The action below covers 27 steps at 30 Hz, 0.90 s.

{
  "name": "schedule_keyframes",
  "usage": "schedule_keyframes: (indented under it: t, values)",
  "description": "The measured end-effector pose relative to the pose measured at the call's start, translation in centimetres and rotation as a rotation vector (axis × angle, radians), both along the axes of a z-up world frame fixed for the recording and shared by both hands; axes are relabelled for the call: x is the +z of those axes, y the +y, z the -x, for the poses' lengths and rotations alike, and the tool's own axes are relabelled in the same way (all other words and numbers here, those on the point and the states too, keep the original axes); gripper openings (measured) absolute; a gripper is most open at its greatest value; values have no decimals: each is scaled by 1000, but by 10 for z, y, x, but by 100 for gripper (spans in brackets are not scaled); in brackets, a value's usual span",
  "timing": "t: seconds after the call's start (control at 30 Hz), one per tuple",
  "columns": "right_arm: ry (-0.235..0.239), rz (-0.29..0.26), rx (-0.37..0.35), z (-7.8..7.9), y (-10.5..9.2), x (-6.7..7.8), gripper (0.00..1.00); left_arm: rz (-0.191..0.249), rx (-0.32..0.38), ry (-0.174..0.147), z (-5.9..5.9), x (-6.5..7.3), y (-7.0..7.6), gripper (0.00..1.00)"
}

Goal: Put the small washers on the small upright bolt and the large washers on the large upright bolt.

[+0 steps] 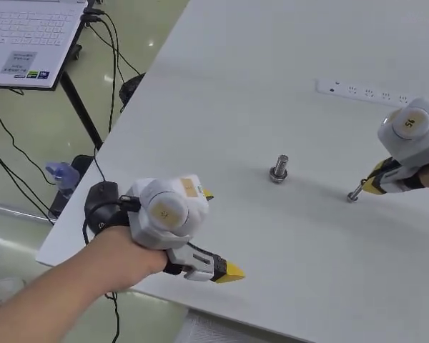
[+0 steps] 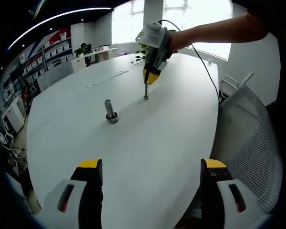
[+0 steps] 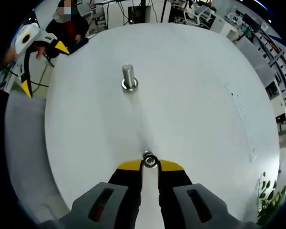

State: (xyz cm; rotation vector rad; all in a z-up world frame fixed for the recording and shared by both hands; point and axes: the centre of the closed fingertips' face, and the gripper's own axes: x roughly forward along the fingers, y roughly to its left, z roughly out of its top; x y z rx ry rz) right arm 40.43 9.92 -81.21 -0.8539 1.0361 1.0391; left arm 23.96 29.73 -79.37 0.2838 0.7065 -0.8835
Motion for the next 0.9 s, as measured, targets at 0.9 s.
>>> schedule_keyframes:
  t: [0.9]
  values:
    - [29,63,34,-3,1,-34,12,3,11,20,3,-10,3,84]
